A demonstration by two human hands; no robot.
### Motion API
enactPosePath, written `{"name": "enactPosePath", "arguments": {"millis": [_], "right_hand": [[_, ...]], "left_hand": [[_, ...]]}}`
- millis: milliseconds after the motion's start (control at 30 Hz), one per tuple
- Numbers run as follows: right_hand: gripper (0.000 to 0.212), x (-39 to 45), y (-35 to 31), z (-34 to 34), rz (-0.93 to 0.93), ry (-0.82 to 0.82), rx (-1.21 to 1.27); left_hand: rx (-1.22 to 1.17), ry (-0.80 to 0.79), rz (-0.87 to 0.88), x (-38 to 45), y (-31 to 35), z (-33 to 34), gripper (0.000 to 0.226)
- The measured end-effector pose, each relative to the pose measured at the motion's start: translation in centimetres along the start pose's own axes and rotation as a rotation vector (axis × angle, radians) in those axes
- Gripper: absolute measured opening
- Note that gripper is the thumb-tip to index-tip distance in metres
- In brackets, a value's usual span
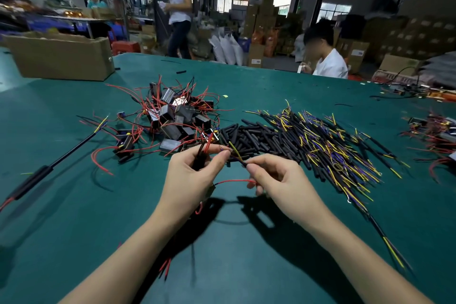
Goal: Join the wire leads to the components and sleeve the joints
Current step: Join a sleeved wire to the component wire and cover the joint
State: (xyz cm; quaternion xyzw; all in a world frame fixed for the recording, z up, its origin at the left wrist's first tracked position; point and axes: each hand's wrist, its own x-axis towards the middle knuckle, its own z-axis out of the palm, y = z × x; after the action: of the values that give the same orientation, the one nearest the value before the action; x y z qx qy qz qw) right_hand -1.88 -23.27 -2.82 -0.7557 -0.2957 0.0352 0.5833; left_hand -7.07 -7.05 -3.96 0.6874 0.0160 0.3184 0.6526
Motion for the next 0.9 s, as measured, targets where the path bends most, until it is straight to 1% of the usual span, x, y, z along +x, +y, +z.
{"name": "enactPosePath", "arguments": {"millis": [100, 200, 333, 467, 700, 900], "right_hand": [[0.014, 0.2, -0.4, 0.2, -0.009, 0.016, 0.042], [0.012, 0.4, -0.8, 0.2, -0.004, 0.052, 0.072], [0.014, 0.6, -1.1, -0.3, 0.09, 0.117, 0.177], [0.014, 0.7, -1.2, -0.5, 0.17, 0.126, 0.229], [0.014, 0.8, -1.4, -0.7, 0.276, 0.126, 0.329], [0.015, 0.9, -1.2, -1.1, 0.347, 0.073, 0.397]], "left_hand": [[-0.009, -0.059, -0.009, -0.3, 0.1, 0.2, 0.006], [0.048, -0.091, 0.03, -0.4, 0.0, 0.3, 0.007], [0.034, -0.123, -0.002, -0.5, -0.3, 0.4, 0.01], [0.03, -0.152, -0.008, -0.6, -0.5, 0.5, 0.011], [0.049, -0.139, -0.003, -0.5, -0.2, 0.5, 0.01], [0.034, -0.115, -0.02, -0.5, 0.1, 0.6, 0.009]]}}
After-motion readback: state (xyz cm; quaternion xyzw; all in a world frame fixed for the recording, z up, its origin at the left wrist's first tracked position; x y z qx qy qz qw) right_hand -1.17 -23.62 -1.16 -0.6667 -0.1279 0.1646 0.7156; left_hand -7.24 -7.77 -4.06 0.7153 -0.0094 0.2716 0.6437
